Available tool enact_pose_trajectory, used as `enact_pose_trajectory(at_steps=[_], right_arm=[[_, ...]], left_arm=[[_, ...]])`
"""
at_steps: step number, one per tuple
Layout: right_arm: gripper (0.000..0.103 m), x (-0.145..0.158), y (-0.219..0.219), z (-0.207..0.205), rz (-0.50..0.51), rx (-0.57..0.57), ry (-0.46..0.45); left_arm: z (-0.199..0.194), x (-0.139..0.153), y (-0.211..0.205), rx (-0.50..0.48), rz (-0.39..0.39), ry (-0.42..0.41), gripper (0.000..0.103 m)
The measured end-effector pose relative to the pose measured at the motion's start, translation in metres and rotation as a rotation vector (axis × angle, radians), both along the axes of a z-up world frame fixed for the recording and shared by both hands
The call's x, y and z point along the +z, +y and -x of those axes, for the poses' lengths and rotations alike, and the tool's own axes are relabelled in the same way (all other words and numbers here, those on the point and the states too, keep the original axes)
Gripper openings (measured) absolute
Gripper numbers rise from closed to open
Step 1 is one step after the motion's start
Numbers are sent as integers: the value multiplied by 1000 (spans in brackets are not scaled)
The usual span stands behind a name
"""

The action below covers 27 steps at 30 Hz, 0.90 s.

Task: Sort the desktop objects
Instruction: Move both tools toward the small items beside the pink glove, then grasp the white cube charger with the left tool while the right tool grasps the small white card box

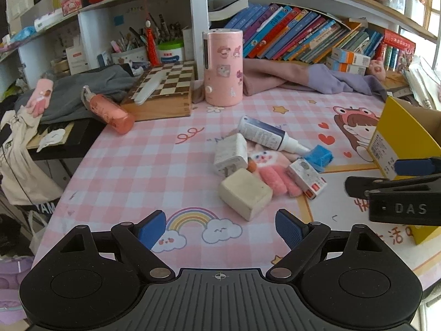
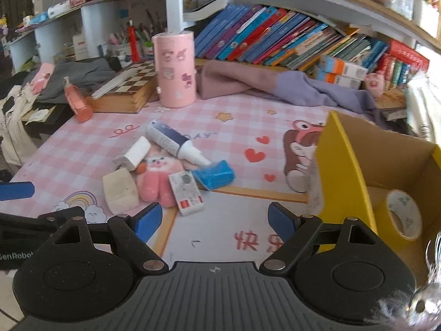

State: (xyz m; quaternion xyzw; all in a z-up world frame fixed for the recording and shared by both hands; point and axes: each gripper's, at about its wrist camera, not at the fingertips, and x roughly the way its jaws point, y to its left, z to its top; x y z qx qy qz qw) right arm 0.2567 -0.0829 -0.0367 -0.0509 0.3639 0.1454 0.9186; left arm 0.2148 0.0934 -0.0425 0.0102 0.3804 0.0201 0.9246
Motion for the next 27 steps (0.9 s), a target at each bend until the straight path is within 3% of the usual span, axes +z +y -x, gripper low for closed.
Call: enact_pose_trajectory(at_steps=[9, 13, 19, 27], right_arm=[[76, -23, 14, -43, -27, 40, 116], [64, -33, 16, -62, -38, 52, 168], [60, -44, 25, -85, -40, 103, 224], [42, -52, 32, -102, -33, 170, 252]], left_arm=[[-31, -16, -2, -22, -15, 38, 89], [-46, -23, -5, -42, -14, 57, 88], [-69, -36, -12, -76, -25, 92, 88], [-85, -49, -12, -73, 0, 132, 81]])
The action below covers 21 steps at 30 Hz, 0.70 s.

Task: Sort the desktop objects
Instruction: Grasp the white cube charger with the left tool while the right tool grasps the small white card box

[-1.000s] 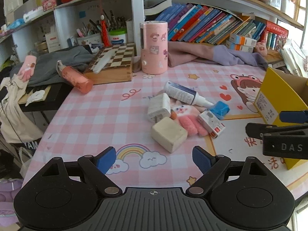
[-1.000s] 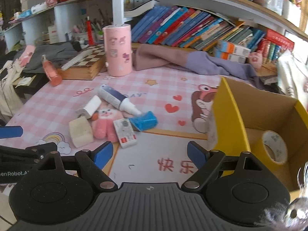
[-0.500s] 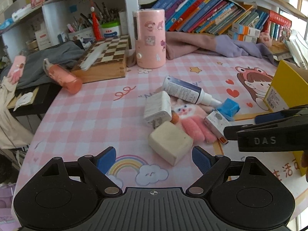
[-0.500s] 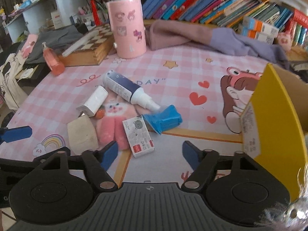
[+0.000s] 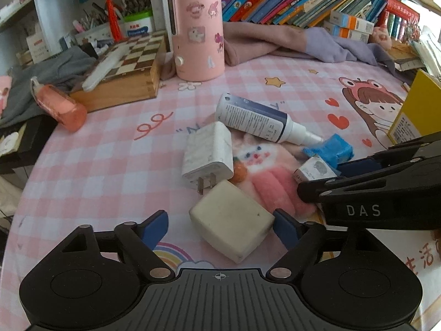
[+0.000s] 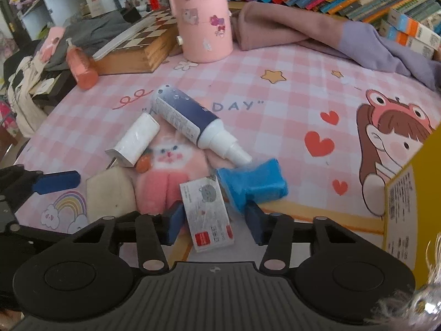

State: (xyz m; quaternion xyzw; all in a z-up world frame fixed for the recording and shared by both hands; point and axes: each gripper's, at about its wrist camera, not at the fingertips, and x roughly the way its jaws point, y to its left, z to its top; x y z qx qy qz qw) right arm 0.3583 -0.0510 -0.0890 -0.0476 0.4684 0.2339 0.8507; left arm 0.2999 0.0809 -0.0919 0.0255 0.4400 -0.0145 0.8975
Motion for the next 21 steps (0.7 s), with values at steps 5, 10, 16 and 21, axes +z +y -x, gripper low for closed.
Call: enact_pose_trajectory(at_steps=[5, 10, 16, 21], right_arm=[[34, 1, 2, 1, 0, 35, -12], [34, 5, -3, 4, -17, 25, -7], [39, 1, -2, 13, 29, 26, 7], [39, -2, 2, 26, 72, 44, -27]], left_arm=[[-2, -2, -5, -16, 19, 10, 60], [5, 2, -3, -3, 37, 19, 53], [26, 11, 3, 9, 47, 11, 52], [39, 19, 10, 38, 47, -10, 51]])
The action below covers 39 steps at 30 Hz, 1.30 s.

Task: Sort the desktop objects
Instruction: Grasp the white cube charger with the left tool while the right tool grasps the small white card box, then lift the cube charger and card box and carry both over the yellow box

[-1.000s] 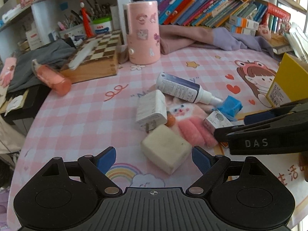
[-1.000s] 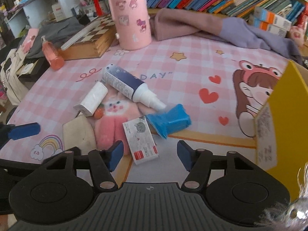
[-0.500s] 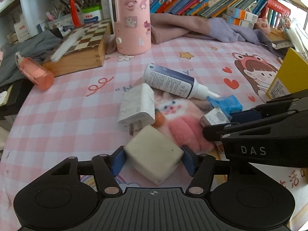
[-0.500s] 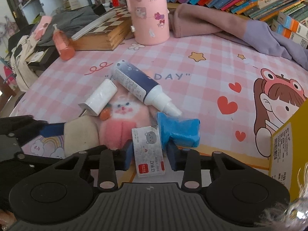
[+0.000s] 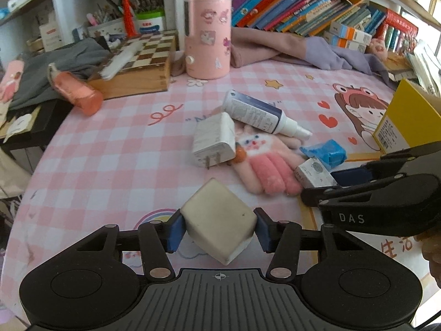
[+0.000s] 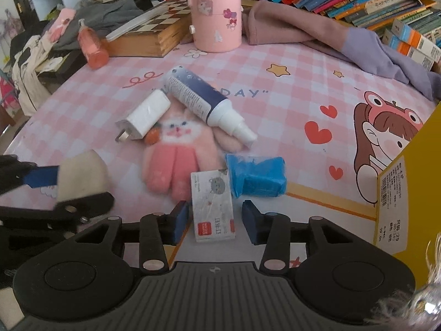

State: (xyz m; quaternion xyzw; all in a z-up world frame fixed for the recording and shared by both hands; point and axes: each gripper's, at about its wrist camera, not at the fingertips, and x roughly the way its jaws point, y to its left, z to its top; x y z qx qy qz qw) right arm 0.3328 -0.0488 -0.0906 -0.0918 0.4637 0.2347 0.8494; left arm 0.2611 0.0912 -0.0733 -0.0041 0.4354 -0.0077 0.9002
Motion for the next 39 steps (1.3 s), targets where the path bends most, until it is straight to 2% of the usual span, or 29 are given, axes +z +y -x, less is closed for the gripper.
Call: enact_pose_trajectory(at_steps=[1, 2, 5, 22, 29, 39], right_arm=[[29, 0, 1, 1, 7, 7, -6], [28, 0, 1, 3, 12, 14, -14], [28, 2, -1, 7, -15, 4, -1], [28, 45, -11, 50, -97, -53, -101], [28, 69, -29, 84, -158, -132, -119], [28, 79, -31, 144, -177, -186, -138]], left_arm=[[1, 1, 1, 5, -1, -3, 51], [3, 2, 2, 7, -1, -5, 51], [8, 6, 4, 9, 1, -19, 51], [54, 39, 9, -34, 36, -117, 49], [82, 63, 12, -56, 71, -182, 48], [133, 81, 9, -135, 89, -224, 48]])
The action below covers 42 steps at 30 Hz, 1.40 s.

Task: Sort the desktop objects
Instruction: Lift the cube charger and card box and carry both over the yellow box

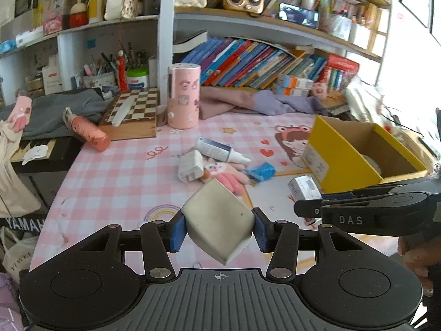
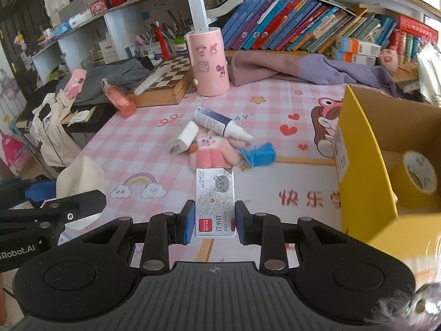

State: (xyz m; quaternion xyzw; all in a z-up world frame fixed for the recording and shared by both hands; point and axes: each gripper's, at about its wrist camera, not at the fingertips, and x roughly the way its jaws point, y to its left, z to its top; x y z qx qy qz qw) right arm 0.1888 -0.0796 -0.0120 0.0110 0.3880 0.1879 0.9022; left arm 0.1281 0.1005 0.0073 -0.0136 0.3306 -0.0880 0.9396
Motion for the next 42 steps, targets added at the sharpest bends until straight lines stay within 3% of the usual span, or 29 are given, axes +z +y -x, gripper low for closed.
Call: enact_pose_trajectory(at_steps=[21, 42], right_arm=[[28, 4, -19, 99, -2, -133, -6], [28, -7, -91, 154, -13, -408, 65]], left_arm=[[64, 2, -18, -171, 20, -23, 46], [70, -9, -97, -497, 16, 17, 45]])
